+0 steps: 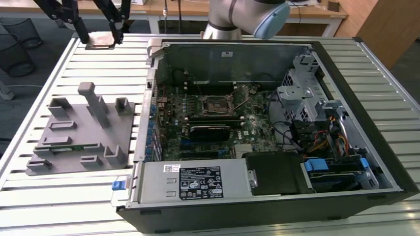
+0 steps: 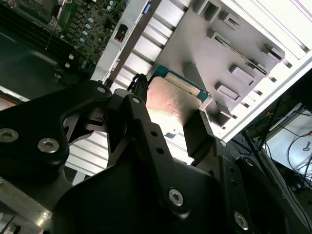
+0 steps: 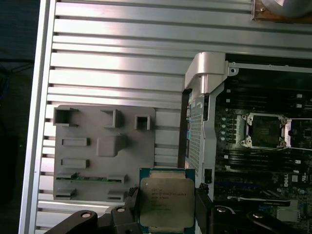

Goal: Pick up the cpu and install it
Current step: 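Pick up the cpu and move it towards the insertion slot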

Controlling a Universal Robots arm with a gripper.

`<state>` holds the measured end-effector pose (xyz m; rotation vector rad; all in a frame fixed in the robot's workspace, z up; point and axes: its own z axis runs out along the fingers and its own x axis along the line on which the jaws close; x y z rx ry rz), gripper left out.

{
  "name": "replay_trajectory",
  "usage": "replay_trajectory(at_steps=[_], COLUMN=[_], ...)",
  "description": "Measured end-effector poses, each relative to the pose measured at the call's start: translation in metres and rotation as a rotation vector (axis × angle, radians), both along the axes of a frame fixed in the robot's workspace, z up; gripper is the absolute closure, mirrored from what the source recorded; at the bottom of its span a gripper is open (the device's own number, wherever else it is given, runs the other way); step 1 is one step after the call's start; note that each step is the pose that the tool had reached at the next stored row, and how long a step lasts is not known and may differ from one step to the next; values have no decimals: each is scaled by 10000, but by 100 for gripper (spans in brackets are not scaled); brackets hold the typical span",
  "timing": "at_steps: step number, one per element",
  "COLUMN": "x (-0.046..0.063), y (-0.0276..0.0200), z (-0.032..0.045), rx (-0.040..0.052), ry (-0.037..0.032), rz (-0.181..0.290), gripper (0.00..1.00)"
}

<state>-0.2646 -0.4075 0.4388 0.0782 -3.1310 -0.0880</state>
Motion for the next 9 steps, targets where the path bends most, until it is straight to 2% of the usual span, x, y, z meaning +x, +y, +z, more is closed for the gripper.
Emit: replay_trajectory(at_steps=[9], x=[183], y=[15], z=[-37], rx=[0], ry=[0], rz=[0], gripper=[46])
